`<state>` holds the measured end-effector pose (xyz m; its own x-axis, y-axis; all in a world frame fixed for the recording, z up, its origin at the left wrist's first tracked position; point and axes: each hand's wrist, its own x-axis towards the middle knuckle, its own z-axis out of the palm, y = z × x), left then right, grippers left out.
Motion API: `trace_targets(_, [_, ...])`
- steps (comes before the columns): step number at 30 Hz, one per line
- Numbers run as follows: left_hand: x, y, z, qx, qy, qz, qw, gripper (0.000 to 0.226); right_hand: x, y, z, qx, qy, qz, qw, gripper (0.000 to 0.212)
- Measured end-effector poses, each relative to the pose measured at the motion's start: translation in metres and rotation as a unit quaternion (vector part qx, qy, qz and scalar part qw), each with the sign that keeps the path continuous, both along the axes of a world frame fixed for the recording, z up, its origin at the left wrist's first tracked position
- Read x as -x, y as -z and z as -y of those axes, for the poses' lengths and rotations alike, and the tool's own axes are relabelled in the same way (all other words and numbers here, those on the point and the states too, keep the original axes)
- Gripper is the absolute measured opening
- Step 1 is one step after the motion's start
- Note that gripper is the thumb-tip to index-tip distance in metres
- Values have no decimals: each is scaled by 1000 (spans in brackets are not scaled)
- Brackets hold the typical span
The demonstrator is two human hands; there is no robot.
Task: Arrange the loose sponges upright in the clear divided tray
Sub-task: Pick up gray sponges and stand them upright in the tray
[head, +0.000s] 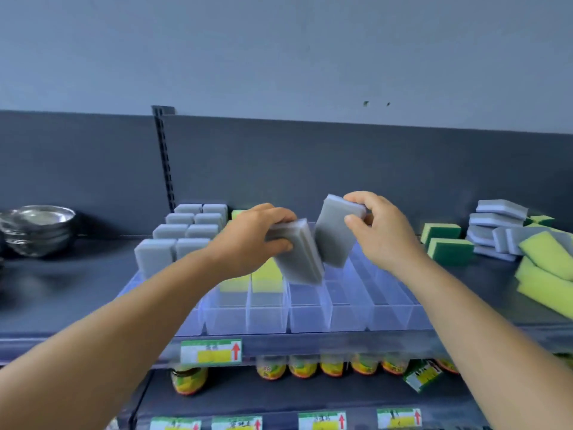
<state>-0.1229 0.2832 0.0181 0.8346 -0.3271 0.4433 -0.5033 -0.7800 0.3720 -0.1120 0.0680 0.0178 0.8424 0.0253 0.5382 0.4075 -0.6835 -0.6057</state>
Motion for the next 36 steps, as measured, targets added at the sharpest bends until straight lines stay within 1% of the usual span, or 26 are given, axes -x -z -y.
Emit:
trace_targets(3, [14, -1, -44, -11, -39, 4, 999, 31, 5, 3, -39, -3, -27, -9, 1000, 27])
trace_targets(5, [23, -1, -70, -11, -50, 6, 999, 28, 8, 5, -62, -4, -46, -14, 999, 27])
trace_targets(8, [34, 0, -108, -13, -73, 8, 997, 30, 12, 6, -97, -4, -61, -17, 998, 28])
trace_targets(12, [44, 1, -143, -19, -110, 18, 994, 37, 15, 9, -132, -1, -75, -24, 997, 27])
trace_targets(16, [47, 6, -170, -32, -144, -6, 989, 37, 13, 11, -156, -5, -97, -28, 995, 27])
trace_targets(19, [46, 13, -184, -38, -160, -18, 986, 36, 11, 16, -171, 0, -110, -40, 993, 27])
trace_targets(24, [41, 17, -196, -40, -165, -20, 985, 24, 5, 27, -190, -3, -144, -60, 988, 27])
trace_targets(26, [36, 17, -199, -45, -170, -20, 984, 28, 0, 28, -192, -5, -152, -69, 986, 26])
trace_targets(29, [30, 17, -201, -55, -176, -27, 982, 33, -5, 31, -192, 20, -161, -70, 984, 24])
trace_targets(33, [26, 14, -203, -75, -169, -34, 982, 33, -8, 31, -195, 39, -160, -64, 984, 25])
trace_targets(36, [27, 9, -209, -79, -168, -22, 982, 23, -8, 30, -199, 44, -160, -64, 984, 28])
